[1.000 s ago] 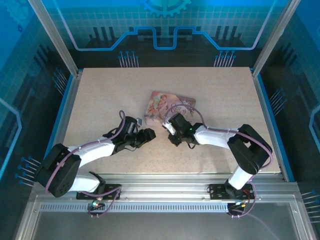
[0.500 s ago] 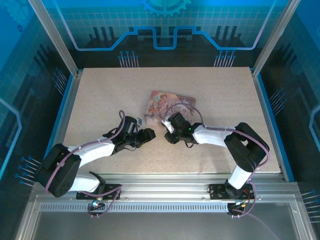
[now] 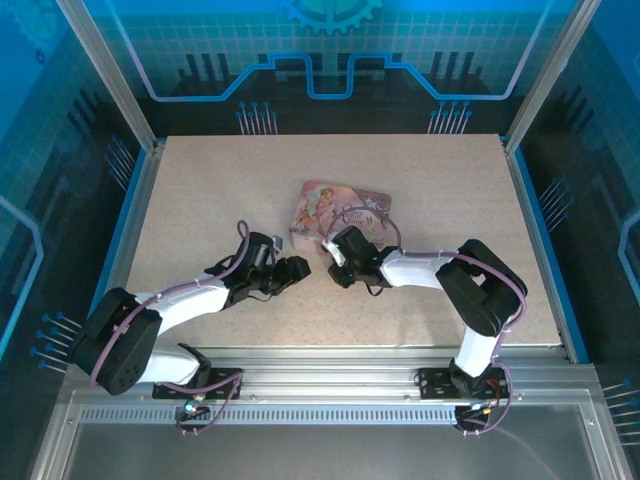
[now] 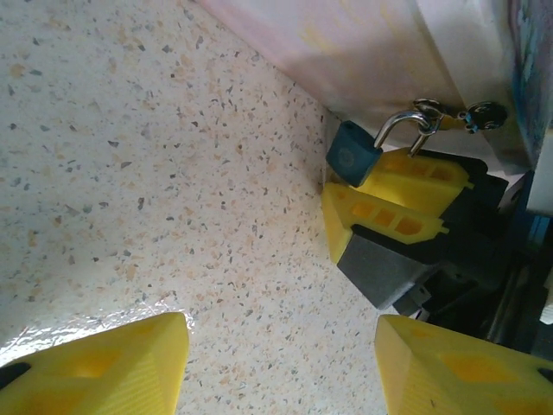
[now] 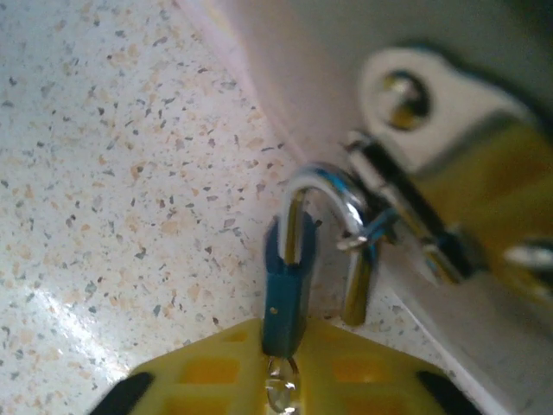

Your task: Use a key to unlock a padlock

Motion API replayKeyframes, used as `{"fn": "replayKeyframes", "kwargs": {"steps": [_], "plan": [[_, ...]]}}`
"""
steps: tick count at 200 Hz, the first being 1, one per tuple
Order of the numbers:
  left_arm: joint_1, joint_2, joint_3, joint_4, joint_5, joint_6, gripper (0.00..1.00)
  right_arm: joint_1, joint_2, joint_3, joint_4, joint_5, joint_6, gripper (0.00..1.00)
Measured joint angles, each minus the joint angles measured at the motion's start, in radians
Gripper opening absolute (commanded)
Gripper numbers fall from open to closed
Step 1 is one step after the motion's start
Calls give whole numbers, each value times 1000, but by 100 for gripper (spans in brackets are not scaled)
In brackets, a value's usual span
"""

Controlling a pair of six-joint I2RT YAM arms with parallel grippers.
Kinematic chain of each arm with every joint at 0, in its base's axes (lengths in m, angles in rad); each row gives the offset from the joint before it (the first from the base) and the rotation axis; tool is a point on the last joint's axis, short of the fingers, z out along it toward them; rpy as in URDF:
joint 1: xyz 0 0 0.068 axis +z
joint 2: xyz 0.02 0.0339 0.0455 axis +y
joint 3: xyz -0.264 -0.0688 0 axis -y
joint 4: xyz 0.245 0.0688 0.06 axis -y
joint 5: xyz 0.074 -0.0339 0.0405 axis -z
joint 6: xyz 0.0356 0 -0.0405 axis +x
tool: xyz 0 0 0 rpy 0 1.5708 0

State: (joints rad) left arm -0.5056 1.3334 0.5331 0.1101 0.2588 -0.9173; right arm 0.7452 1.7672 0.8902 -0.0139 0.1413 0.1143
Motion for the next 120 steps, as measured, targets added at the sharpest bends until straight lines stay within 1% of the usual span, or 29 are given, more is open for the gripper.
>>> {"fn": "replayKeyframes", "kwargs": {"steps": [5,57,92,120], "plan": [[0,-2,0,0,0,0,60,0,-1,0,1,0,-6,0],[4,-2,-10,0,0,0,60,3,-29,0,-38,8,-45,0],[6,-2,-13,1,0,0,60,14,-99,0,-105,31,-116,0],[6,-2,-14,1,0,0,60,21,-109,16,-154,44,-168,0]]}}
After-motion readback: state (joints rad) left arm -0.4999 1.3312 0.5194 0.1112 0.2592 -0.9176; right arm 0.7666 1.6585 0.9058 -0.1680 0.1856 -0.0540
